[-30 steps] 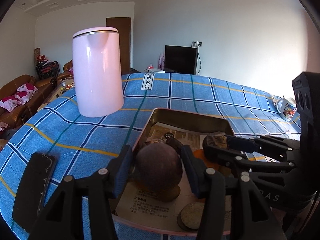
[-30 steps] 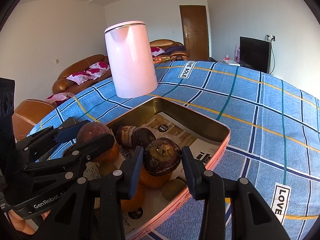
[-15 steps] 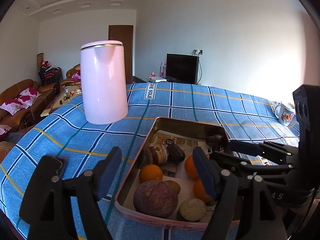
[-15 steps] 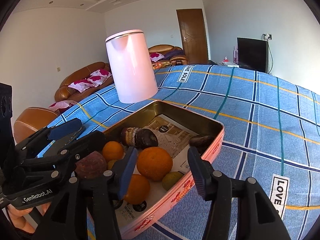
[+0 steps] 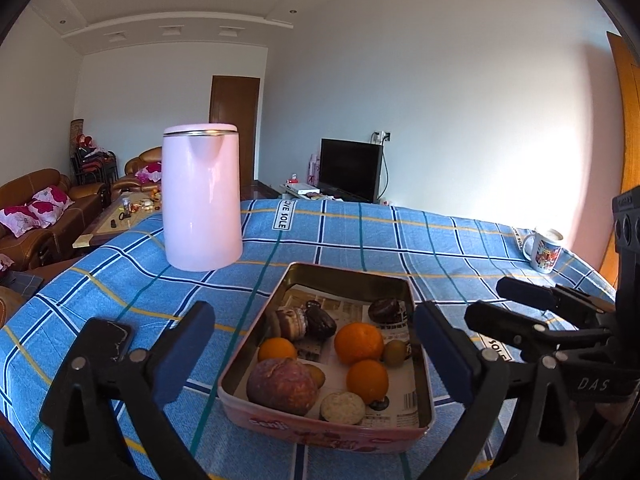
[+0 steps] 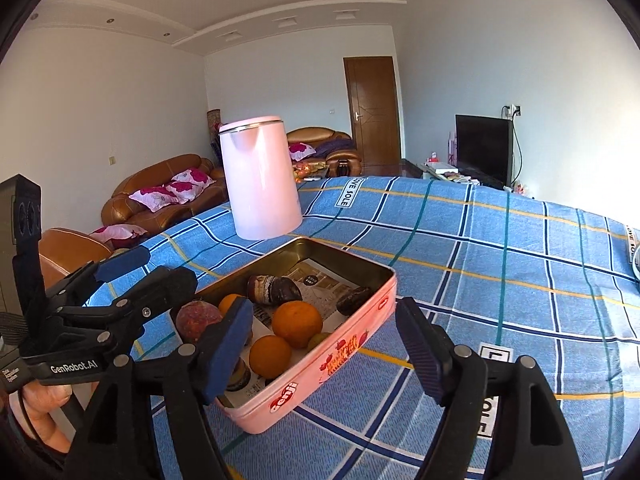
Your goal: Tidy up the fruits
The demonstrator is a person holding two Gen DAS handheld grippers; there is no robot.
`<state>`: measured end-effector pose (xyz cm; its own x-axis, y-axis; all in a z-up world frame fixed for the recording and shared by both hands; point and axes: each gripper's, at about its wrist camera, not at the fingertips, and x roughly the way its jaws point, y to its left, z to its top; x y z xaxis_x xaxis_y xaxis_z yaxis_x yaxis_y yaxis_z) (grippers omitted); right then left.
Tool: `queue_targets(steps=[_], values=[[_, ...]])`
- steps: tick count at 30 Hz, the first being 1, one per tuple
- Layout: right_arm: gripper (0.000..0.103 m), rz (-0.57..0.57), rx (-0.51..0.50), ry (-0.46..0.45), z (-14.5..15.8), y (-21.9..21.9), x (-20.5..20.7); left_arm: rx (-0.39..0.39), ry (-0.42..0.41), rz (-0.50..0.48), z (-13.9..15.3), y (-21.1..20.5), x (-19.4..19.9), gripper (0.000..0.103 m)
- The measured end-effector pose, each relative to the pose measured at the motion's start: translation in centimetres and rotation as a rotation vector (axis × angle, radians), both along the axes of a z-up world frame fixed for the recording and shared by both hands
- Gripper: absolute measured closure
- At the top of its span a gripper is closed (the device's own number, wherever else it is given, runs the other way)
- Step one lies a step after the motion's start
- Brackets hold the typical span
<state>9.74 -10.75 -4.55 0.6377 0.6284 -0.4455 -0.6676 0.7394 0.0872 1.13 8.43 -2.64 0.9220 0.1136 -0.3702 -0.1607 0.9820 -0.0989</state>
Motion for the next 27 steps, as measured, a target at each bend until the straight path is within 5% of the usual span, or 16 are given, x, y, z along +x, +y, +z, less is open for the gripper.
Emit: queue_targets(steps=[11,27], values=[[0.02,-0.055,0.013,-0.108,1.8,-3.1,-3.5,0.022,0.0,-0.02,0.6,-2.3,-0.4,0.0],[0.019,-0.075,0.048,-0.137,2.5,-4.8,-5.0,0.048,0.0,-0.009,0.9,-3.5,-1.4,0.0]])
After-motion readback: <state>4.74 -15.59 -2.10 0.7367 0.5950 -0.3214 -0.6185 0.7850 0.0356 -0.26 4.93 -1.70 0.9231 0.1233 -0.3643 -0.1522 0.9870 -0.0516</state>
